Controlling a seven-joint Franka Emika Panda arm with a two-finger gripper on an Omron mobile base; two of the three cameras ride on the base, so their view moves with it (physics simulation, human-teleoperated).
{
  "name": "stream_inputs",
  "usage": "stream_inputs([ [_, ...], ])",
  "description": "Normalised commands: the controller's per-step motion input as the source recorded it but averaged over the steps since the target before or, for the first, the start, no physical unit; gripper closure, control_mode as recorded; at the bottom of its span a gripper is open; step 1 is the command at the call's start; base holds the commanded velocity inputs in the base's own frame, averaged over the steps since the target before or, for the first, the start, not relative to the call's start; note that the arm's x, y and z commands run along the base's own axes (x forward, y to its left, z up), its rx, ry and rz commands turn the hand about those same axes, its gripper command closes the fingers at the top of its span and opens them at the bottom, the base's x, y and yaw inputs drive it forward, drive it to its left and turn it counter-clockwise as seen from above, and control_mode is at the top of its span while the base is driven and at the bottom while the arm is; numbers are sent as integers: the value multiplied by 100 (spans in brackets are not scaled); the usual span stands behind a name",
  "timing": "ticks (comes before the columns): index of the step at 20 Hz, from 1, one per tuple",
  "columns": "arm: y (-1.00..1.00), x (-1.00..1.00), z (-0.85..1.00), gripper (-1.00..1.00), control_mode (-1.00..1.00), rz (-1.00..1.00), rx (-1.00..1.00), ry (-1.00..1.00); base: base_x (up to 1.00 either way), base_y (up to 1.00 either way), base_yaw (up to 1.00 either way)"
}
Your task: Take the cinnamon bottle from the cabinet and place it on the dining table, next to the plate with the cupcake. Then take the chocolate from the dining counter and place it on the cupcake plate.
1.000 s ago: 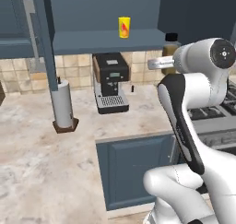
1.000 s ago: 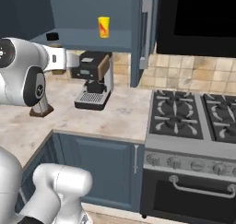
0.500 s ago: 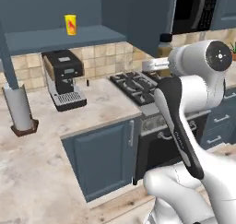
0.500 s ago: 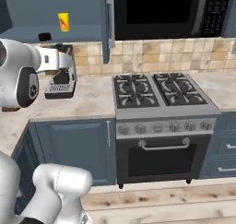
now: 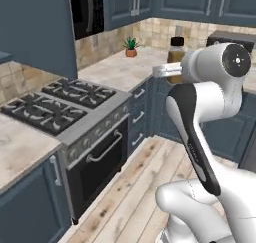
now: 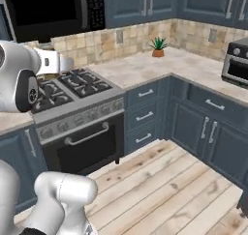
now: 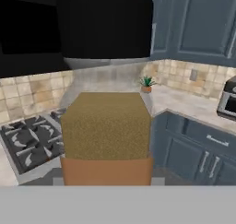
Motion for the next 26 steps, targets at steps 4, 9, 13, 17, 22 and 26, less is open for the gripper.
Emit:
stream_inputs([
  [4,0,0,0,100,100,0,0,0,0,0,-100],
  [9,0,0,0,100,100,0,0,0,0,0,-100],
  [13,0,0,0,100,100,0,0,0,0,0,-100],
  [17,0,0,0,100,100,0,0,0,0,0,-100],
  [22,0,0,0,100,100,0,0,0,0,0,-100],
  [26,0,0,0,100,100,0,0,0,0,0,-99],
])
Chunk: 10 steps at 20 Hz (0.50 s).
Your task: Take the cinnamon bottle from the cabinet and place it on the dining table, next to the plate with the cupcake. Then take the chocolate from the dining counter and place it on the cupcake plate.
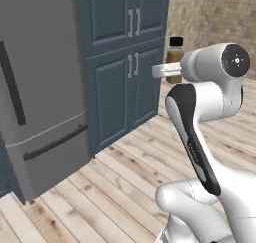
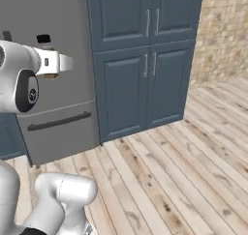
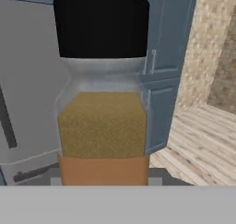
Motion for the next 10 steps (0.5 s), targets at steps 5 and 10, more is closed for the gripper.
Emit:
stream_inputs([
  [5,0,0,0,100,100,0,0,0,0,0,-97],
  [10,0,0,0,100,100,0,0,0,0,-1,-91],
])
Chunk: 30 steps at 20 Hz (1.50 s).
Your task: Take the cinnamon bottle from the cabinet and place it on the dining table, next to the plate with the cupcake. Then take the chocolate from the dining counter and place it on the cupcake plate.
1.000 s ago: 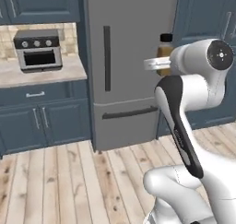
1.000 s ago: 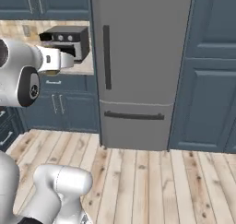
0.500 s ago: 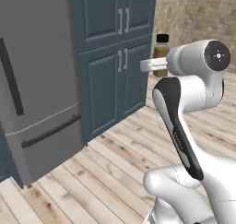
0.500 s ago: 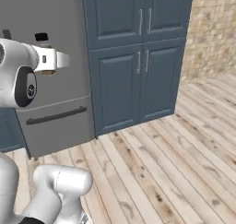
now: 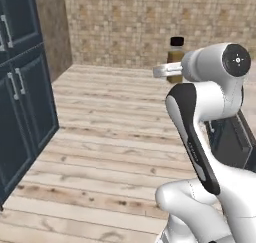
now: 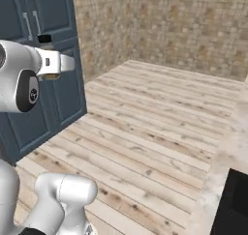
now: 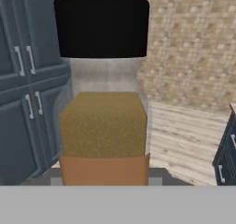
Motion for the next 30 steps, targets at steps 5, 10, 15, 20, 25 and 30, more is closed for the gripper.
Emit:
stream_inputs([
  [5,0,0,0,100,100,0,0,0,7,-8,-76],
  [10,0,0,0,100,100,0,0,0,55,0,-36],
  [15,0,0,0,100,100,0,0,0,81,-4,-2],
  [20,0,0,0,100,100,0,0,0,87,-10,0],
  [25,0,0,0,100,100,0,0,0,91,-17,0],
  [30,0,0,0,100,100,0,0,0,91,-23,0],
])
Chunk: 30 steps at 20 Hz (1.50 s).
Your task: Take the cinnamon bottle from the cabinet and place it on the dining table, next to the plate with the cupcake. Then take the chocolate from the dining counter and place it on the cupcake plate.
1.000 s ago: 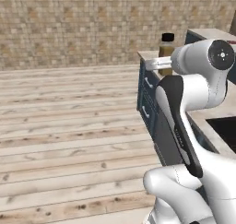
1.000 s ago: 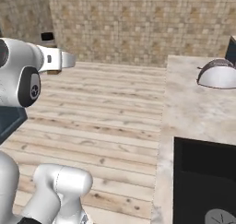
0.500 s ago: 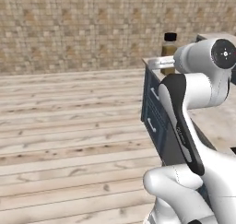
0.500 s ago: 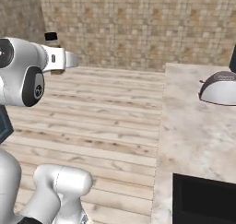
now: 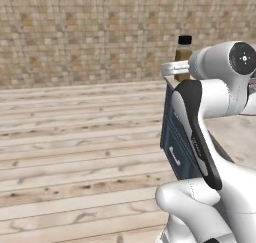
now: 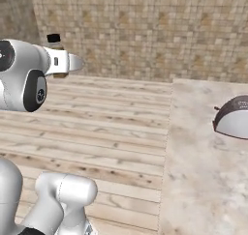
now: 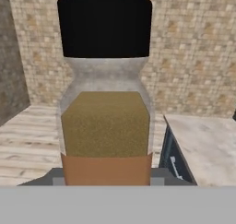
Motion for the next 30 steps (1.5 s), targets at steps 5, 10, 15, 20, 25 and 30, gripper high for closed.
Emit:
stream_inputs([
  [5,0,0,0,100,100,0,0,0,89,-27,0],
  [10,0,0,0,100,100,0,0,0,89,-27,0],
  [15,0,0,0,100,100,0,0,0,91,-21,0],
  [20,0,0,0,100,100,0,0,0,90,-21,0],
  [25,0,0,0,100,100,0,0,0,90,-21,0],
  [30,0,0,0,100,100,0,0,0,86,-22,-1],
])
